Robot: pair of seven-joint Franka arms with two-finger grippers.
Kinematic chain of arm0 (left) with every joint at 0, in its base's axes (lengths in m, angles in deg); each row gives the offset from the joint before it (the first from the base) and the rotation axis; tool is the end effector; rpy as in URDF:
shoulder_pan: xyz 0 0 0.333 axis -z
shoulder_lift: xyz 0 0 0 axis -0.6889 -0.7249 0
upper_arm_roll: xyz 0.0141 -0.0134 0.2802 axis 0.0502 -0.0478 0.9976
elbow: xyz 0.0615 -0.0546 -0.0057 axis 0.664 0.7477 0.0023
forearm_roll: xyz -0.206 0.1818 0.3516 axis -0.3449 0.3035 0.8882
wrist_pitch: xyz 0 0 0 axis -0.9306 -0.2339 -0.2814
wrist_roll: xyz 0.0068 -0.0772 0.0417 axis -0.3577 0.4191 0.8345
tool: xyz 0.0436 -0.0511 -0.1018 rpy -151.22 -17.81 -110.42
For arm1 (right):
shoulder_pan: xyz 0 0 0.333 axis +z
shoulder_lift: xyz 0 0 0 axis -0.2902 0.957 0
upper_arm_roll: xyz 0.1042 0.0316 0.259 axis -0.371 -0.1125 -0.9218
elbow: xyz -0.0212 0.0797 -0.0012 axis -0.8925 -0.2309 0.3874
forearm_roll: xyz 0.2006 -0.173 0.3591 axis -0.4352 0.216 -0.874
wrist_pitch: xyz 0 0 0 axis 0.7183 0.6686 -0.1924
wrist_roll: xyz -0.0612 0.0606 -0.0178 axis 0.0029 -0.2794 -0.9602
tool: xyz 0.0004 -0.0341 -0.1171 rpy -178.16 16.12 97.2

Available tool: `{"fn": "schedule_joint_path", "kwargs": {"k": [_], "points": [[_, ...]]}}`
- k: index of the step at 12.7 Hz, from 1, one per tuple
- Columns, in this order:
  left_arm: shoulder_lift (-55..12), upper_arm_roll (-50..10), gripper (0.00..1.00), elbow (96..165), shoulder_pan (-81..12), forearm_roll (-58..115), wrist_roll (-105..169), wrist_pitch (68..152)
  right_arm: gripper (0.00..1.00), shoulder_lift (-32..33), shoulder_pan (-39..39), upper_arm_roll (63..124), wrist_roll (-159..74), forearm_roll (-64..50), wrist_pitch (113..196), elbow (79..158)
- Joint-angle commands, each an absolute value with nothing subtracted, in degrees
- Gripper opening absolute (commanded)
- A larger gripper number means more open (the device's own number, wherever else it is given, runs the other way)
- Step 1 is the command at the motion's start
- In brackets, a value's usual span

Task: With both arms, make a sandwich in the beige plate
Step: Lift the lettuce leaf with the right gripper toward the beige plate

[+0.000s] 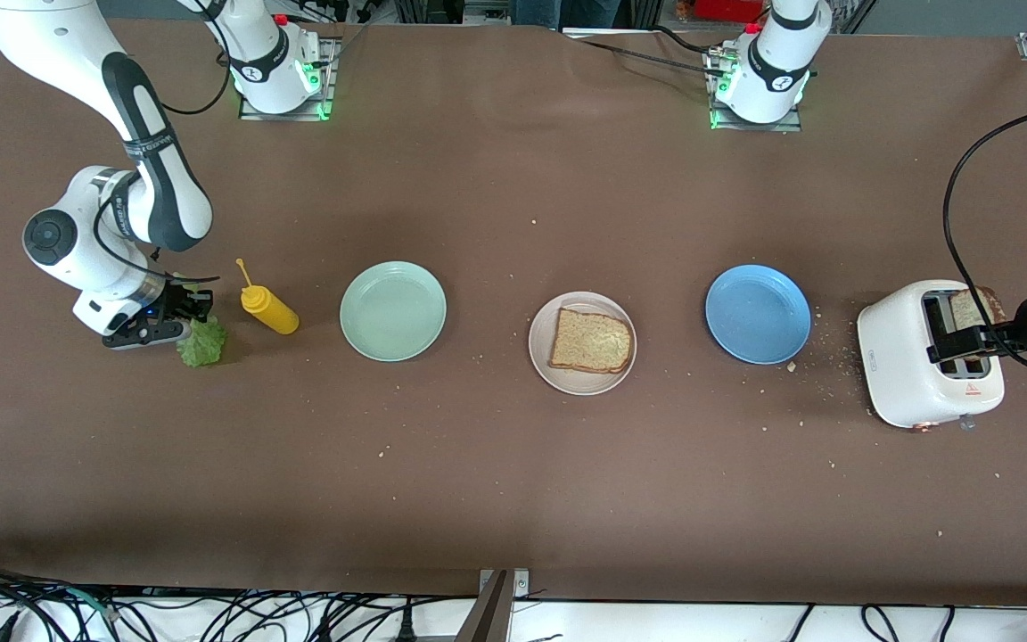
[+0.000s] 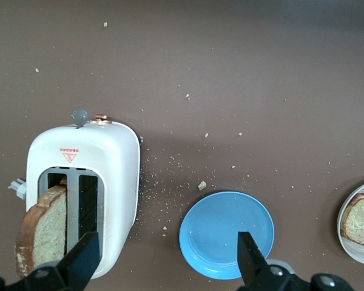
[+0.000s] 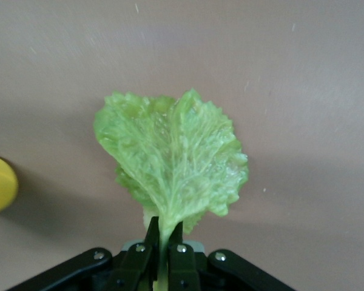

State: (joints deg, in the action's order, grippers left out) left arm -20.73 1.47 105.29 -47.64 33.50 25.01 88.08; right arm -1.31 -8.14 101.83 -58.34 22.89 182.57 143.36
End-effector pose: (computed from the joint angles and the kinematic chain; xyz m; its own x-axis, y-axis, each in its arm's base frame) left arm 0.7148 0.0795 0.4430 0.9908 0.1231 -0.0555 0.1257 -0.9911 0.0445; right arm 0.5798 -0.0617 0.1322 0.9801 0.1973 -0.0224 0.1977 -0.9802 0.0145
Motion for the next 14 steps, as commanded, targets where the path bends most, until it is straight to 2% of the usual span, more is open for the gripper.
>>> {"fn": "schedule_joint_path", "kwargs": {"k": [1, 5, 7, 10, 12, 14], "points": [[-20.63, 1.14, 1.00, 105.15, -47.50, 35.11, 25.84, 88.37, 0.00, -2.77, -9.13, 101.01, -58.71, 24.44, 172.15, 135.25], [-20.37, 0.88, 1.00, 105.15, -47.50, 35.11, 25.93, 88.10, 0.00, -2.77, -9.13, 98.82, -57.22, 26.02, 155.63, 120.14], [-20.28, 0.87, 1.00, 105.24, -47.50, 35.11, 25.93, 88.10, 0.00, -2.77, -9.13, 95.84, -57.12, 25.94, 150.69, 113.89], [-20.28, 0.87, 1.00, 105.24, -47.59, 35.11, 25.93, 88.10, 0.00, -3.65, -8.70, 89.08, -57.56, 27.16, 149.79, 110.79], [-20.28, 0.87, 1.00, 105.33, -47.59, 35.11, 25.93, 88.02, 0.00, -4.00, -7.73, 82.41, -57.22, 32.67, 149.88, 109.39], [-20.19, 0.87, 1.00, 105.33, -47.59, 35.11, 25.84, 88.01, 0.00, -2.43, -3.71, 79.22, -55.99, 35.24, 150.40, 107.11]]}}
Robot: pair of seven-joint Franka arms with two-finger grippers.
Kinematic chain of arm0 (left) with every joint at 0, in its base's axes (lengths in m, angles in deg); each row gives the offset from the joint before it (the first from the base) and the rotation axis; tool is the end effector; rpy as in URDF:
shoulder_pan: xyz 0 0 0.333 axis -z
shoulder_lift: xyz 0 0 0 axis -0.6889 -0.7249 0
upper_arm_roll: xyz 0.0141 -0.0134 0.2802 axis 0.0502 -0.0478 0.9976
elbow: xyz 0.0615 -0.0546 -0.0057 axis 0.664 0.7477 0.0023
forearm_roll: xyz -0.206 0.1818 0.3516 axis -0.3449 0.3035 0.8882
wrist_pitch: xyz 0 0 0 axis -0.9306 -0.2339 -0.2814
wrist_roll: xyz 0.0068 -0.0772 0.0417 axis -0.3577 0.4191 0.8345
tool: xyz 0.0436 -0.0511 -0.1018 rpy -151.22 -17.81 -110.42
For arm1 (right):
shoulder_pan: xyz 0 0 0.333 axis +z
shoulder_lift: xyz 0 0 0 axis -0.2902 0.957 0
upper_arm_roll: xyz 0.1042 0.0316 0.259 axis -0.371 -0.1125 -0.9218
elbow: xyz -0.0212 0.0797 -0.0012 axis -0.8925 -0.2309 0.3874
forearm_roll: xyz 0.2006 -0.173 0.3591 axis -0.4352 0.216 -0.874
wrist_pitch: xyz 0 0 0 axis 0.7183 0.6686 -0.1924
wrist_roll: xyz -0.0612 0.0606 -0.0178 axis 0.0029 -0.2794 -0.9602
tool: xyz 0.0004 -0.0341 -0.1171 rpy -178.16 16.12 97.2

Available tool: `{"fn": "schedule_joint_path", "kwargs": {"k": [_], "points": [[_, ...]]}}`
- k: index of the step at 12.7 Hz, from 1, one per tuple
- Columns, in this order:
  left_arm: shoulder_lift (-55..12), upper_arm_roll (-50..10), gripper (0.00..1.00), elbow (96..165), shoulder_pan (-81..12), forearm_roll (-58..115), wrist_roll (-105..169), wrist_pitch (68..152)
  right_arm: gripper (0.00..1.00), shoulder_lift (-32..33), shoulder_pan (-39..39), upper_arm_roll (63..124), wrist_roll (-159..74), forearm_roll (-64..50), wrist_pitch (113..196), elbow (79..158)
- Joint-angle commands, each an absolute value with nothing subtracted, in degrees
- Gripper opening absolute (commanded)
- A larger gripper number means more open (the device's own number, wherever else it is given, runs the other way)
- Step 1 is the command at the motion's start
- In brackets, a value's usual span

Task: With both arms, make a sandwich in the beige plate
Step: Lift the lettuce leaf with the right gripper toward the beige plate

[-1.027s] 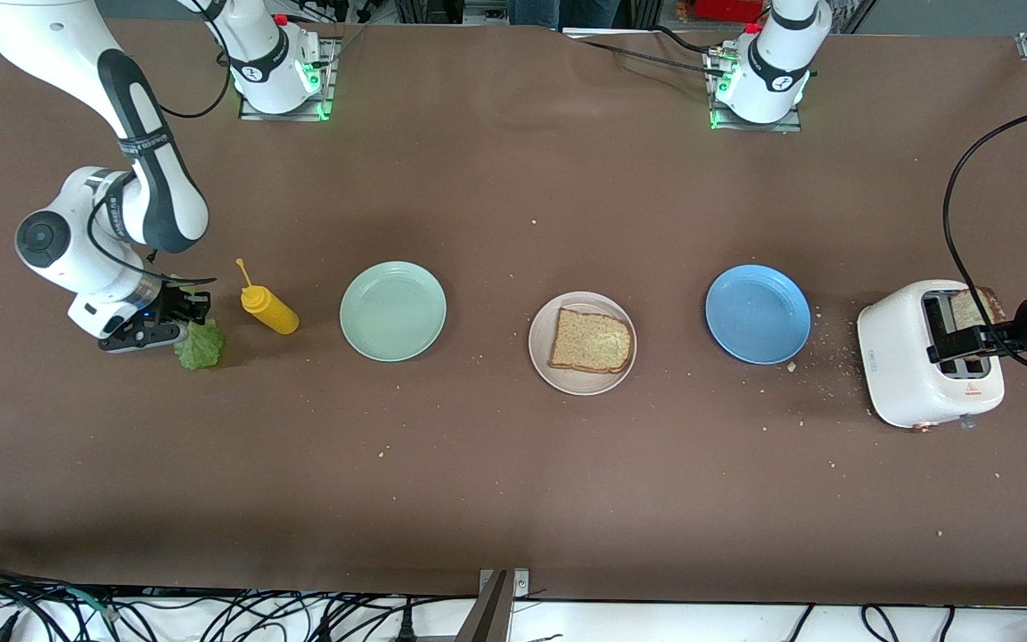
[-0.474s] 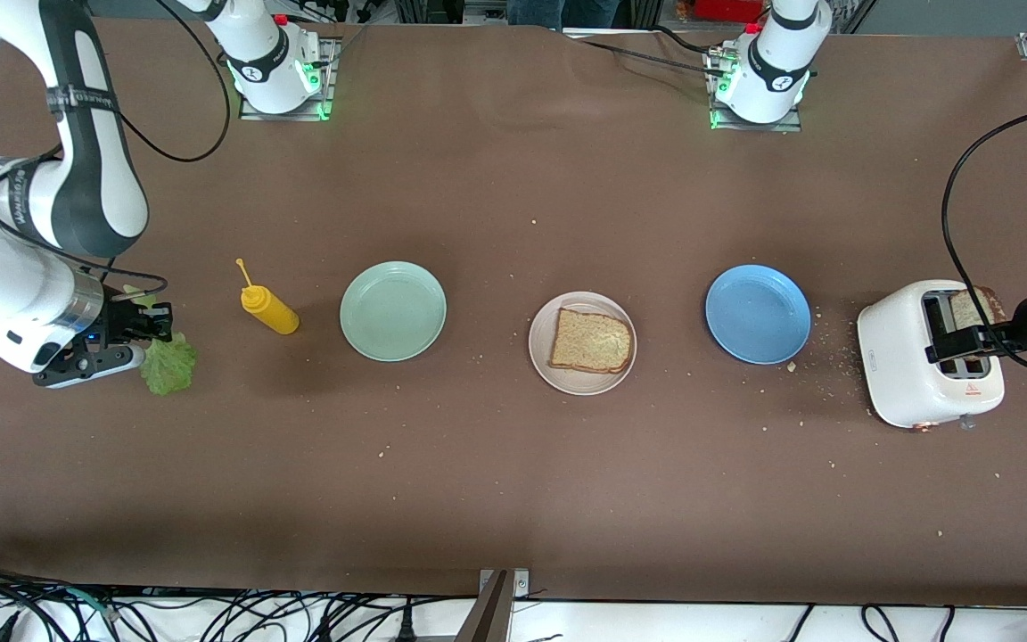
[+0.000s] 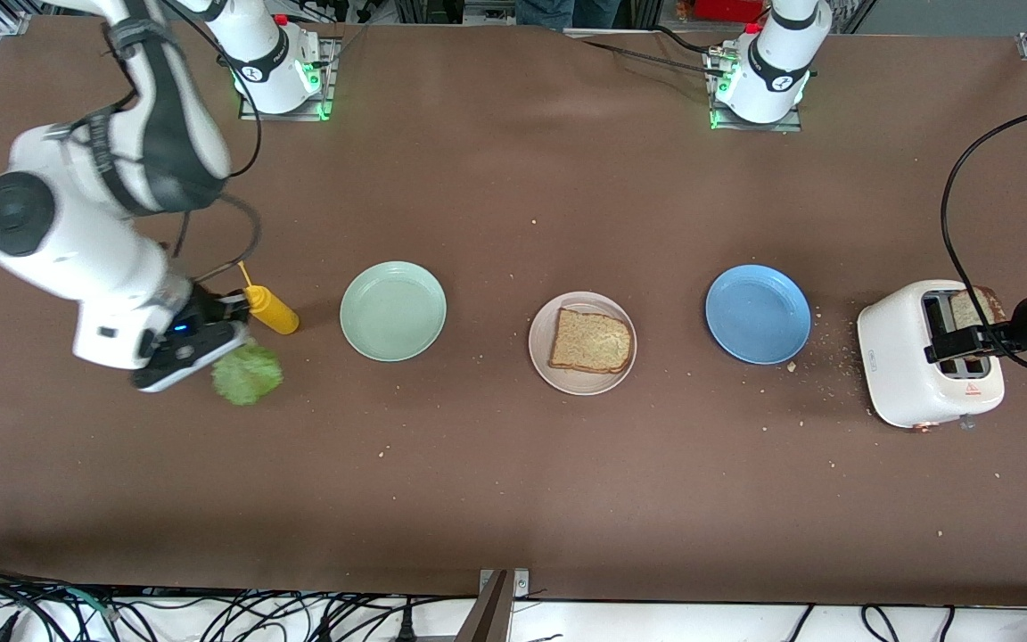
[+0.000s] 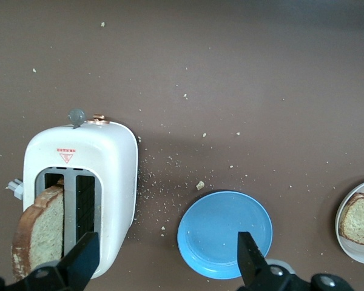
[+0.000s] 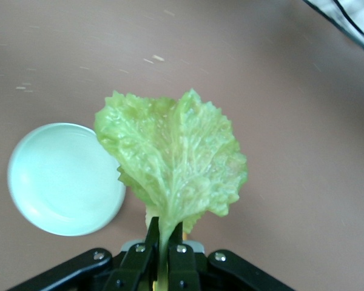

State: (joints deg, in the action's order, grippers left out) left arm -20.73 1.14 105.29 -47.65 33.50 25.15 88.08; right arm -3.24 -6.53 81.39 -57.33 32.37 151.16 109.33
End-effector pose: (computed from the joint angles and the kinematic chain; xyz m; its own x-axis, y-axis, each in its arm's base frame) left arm 0.7152 0.0762 0.4429 0.9912 0.1204 -0.0557 0.1231 -0.9913 0.0468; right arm 0.6793 0.1939 0.3858 0.7921 0.6088 0.0443 0.6083 -0.7933 0.0260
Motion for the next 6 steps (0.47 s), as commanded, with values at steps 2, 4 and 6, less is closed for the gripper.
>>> {"fn": "schedule_joint_path", "kwargs": {"k": [2, 4, 6], "points": [[-20.19, 0.87, 1.00, 105.33, -47.59, 35.11, 25.93, 88.01, 0.00, -0.58, 2.70, 79.12, -52.49, 37.61, 153.20, 106.48], [-20.20, 0.87, 1.00, 105.33, -47.59, 35.11, 25.84, 88.10, 0.00, 4.50, 7.54, 78.51, -44.60, 39.81, 153.83, 101.50], [-20.28, 0.87, 1.00, 105.41, -47.59, 35.20, 25.84, 88.02, 0.00, 11.35, 10.63, 77.72, -43.85, 40.26, 155.40, 95.00]]}}
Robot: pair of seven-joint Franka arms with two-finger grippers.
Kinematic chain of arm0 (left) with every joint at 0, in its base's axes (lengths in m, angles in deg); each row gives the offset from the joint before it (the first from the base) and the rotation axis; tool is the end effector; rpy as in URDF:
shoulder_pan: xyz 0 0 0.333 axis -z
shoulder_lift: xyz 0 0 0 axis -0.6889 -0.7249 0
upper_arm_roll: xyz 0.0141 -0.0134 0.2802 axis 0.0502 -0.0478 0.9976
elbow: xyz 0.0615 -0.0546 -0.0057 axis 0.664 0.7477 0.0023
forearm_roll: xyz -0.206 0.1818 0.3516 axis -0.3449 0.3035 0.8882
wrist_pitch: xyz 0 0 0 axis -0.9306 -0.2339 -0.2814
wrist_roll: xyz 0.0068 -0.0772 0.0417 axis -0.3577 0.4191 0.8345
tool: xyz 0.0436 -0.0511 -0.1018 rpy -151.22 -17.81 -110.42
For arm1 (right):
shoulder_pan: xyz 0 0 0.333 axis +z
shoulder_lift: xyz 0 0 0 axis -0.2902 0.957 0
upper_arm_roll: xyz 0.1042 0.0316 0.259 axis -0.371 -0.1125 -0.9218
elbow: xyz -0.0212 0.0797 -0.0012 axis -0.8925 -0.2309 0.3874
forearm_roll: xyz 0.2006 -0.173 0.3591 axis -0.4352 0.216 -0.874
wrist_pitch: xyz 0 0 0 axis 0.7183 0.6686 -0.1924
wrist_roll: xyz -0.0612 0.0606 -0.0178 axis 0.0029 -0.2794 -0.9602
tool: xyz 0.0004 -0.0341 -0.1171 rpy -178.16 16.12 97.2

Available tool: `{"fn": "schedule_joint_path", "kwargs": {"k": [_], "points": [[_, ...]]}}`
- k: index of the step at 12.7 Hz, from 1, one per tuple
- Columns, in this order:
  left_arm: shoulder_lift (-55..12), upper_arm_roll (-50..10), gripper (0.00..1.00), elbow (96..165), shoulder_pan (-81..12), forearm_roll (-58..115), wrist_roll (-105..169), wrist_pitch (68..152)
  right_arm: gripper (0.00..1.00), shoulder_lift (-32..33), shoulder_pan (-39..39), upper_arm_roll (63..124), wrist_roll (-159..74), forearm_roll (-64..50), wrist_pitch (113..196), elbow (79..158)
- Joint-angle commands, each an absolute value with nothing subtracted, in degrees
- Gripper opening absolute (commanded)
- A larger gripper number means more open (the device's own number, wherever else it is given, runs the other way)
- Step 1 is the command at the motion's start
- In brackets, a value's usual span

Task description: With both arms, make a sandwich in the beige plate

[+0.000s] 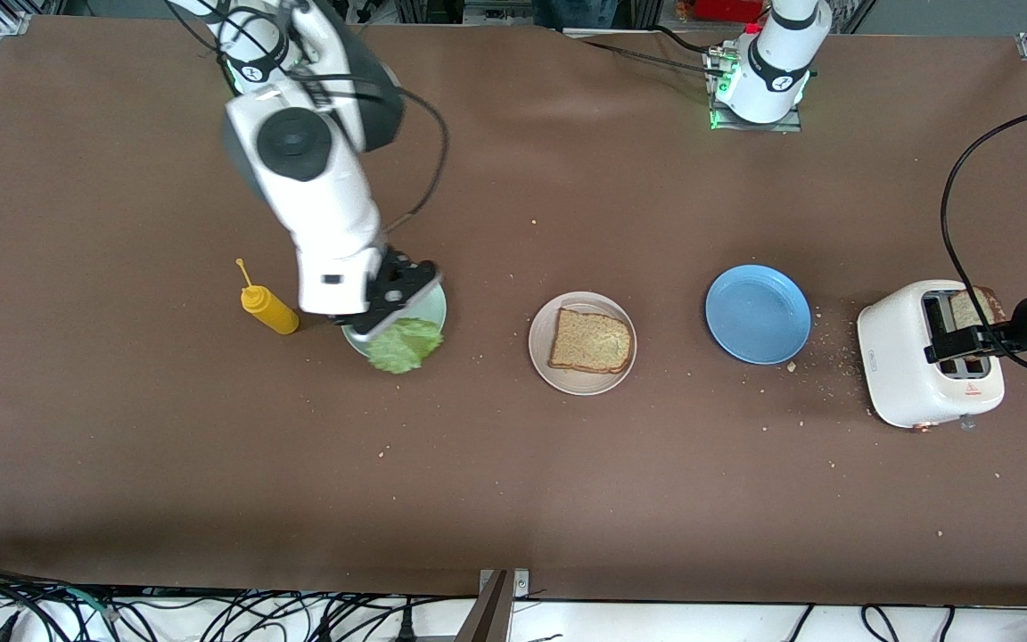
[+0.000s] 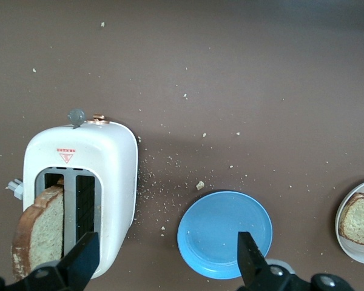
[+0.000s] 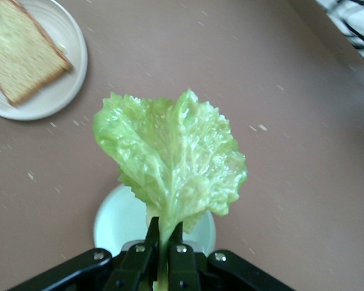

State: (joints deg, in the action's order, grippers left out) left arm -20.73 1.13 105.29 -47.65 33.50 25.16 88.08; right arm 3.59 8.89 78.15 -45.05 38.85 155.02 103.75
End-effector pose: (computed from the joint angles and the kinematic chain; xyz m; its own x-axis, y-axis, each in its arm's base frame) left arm 0.7152 0.0760 0.4429 0.9912 0.1204 -0.0557 0.1231 -0.9913 0.0468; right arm 0.6158 0.4058 0.3612 0.6919 0.7167 0.0875 0.7109 -0.6974 0.0904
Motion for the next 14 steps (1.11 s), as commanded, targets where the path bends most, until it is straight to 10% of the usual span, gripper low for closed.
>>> {"fn": "schedule_joint_path", "kwargs": {"k": [1, 14], "points": [[-20.20, 0.87, 1.00, 105.41, -47.59, 35.20, 25.93, 88.10, 0.00, 13.99, 12.03, 77.54, -44.11, 40.26, 158.20, 93.66], [-20.55, 0.87, 1.00, 105.68, -47.59, 35.11, 25.84, 88.36, 0.00, 33.51, 20.13, 77.36, -42.36, 47.47, 199.41, 93.74]]}}
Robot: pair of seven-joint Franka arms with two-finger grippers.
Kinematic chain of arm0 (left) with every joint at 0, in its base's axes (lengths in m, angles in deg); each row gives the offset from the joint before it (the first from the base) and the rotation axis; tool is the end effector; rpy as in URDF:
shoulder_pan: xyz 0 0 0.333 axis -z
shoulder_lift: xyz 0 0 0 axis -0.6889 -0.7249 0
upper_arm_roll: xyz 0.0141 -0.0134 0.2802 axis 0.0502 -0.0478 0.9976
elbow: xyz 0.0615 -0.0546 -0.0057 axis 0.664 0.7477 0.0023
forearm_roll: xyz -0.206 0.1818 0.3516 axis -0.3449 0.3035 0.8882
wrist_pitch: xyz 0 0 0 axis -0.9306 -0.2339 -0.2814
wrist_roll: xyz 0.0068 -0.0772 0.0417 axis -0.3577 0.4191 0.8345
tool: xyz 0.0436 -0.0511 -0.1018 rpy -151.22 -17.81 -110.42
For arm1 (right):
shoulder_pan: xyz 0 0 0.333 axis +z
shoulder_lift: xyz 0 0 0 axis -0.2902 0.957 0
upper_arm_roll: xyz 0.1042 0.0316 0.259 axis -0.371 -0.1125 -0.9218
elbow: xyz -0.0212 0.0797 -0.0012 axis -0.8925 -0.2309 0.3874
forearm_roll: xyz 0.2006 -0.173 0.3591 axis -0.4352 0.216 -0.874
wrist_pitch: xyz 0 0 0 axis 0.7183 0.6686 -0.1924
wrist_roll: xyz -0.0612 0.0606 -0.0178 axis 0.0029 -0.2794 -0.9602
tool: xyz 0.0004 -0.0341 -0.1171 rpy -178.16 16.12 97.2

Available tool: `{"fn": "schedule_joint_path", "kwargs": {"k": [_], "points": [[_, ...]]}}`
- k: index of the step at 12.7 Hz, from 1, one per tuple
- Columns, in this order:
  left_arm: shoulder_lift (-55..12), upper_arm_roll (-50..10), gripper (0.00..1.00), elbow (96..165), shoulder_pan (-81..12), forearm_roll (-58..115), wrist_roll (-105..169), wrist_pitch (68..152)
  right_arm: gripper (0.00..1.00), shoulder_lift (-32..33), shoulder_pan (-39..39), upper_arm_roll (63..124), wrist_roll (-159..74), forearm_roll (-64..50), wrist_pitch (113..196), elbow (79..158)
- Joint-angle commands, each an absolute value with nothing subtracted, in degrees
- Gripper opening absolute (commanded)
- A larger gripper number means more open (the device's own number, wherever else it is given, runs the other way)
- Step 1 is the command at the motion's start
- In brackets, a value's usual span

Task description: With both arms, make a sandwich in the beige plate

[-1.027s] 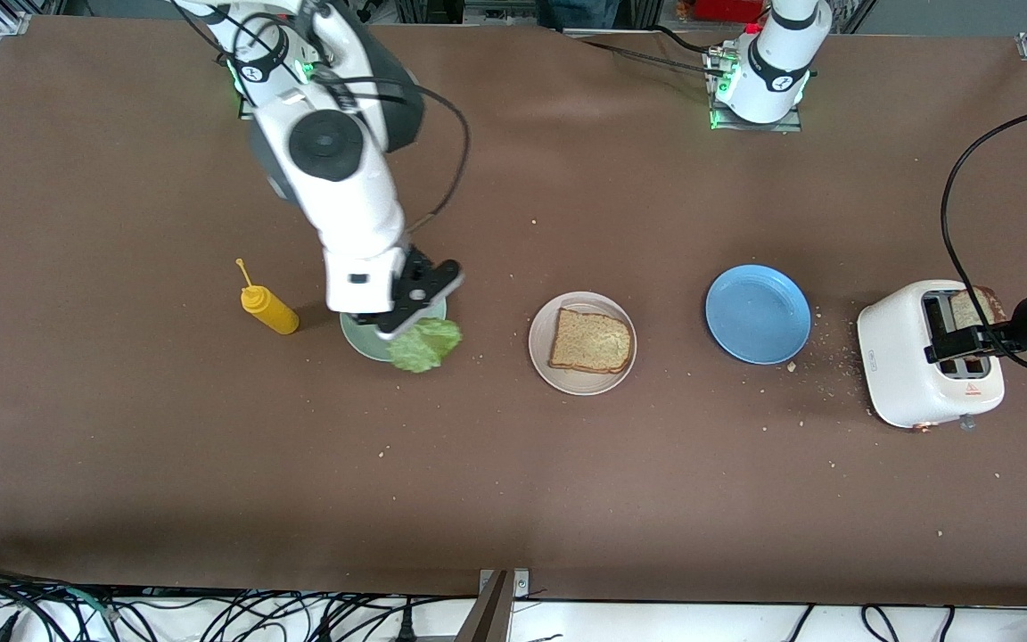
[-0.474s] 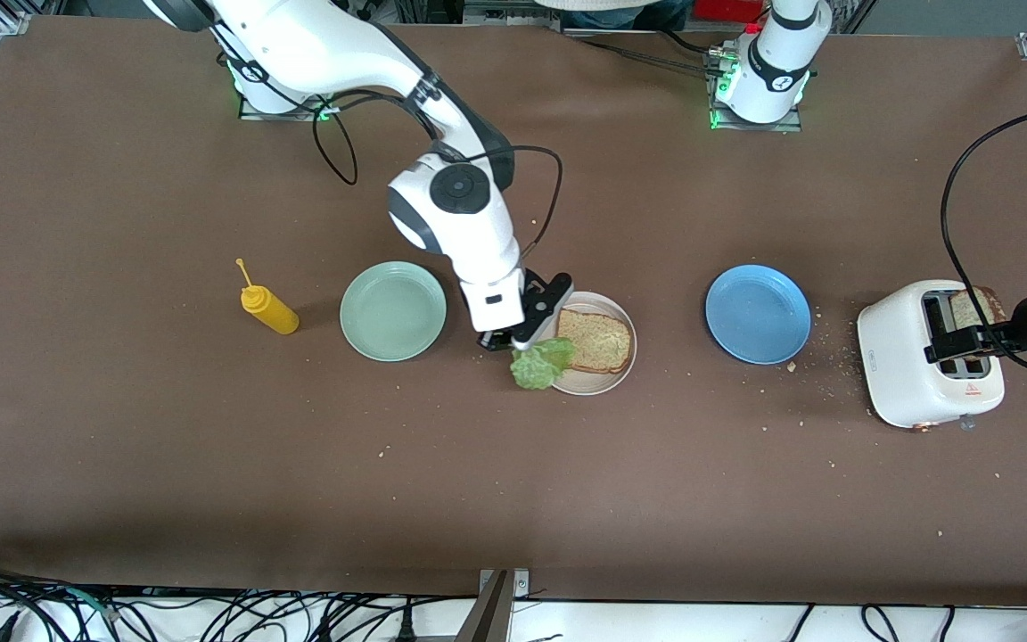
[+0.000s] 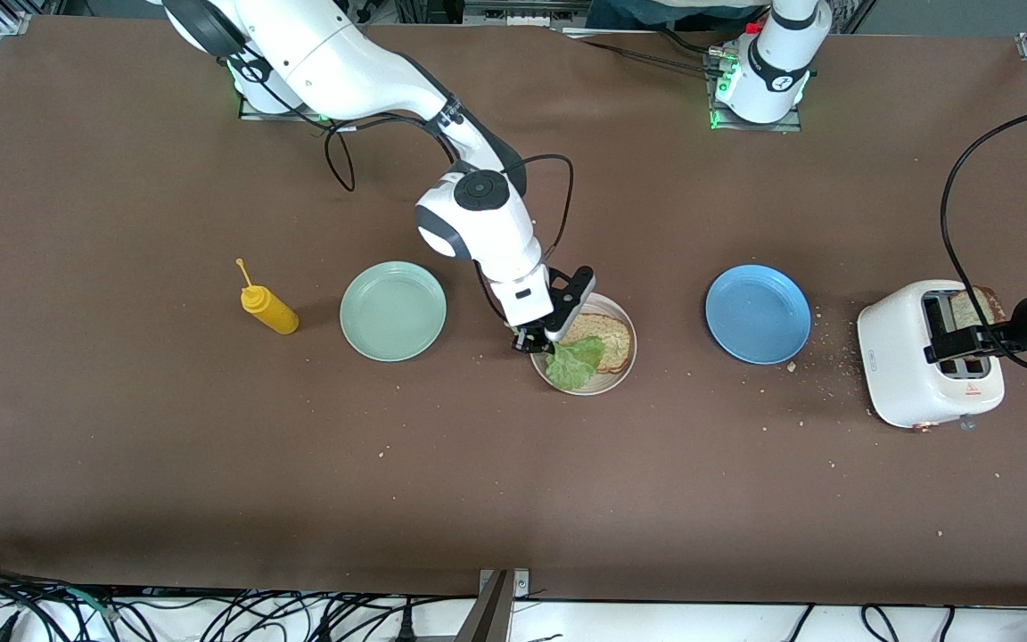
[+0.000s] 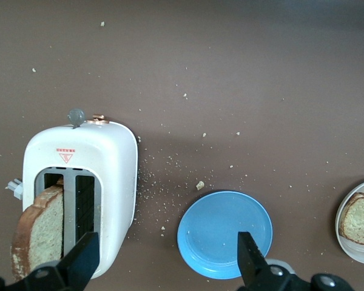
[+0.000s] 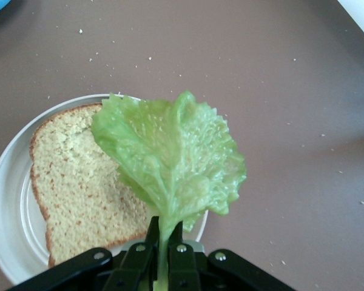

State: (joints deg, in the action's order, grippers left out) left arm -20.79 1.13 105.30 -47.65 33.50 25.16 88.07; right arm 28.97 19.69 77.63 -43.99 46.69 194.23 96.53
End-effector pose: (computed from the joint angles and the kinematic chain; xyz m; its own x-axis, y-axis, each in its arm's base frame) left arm 0.7153 0.0761 0.4420 0.9911 0.1204 -0.0571 0.1231 -0.9913 0.0468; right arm 0.5634 0.5668 0.1692 0.3956 0.8067 0.4389 0.8533 -0.4997 0.1492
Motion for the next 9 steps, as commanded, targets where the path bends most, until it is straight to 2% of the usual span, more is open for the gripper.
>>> {"fn": "schedule_joint_path", "kwargs": {"k": [1, 2, 6, 7, 8, 9], "points": [[-20.55, 0.87, 1.00, 105.68, -47.67, 35.11, 25.84, 88.37, 0.00, 35.27, 20.57, 77.36, -42.27, 47.47, 203.19, 93.74], [-20.55, 0.87, 1.00, 105.68, -47.67, 35.20, 25.75, 88.37, 0.00, 36.59, 20.83, 77.36, -42.36, 47.47, 205.84, 93.65], [-20.55, 1.05, 1.00, 106.90, -48.73, 35.90, 24.96, 89.15, 0.00, 36.87, 22.15, 77.36, -39.37, 47.38, 206.39, 93.65], [-20.20, 1.05, 1.00, 107.78, -49.16, 35.90, 24.96, 89.77, 0.10, 36.87, 22.16, 77.10, -39.20, 47.29, 206.39, 93.65], [-19.24, 1.05, 1.00, 109.53, -50.04, 35.90, 24.96, 90.90, 0.47, 36.87, 22.07, 76.58, -39.20, 47.29, 206.31, 93.65], [-17.23, 1.05, 1.00, 112.24, -50.13, 35.99, 24.87, 92.83, 0.98, 36.78, 21.89, 76.57, -39.28, 46.94, 206.30, 93.65]]}}
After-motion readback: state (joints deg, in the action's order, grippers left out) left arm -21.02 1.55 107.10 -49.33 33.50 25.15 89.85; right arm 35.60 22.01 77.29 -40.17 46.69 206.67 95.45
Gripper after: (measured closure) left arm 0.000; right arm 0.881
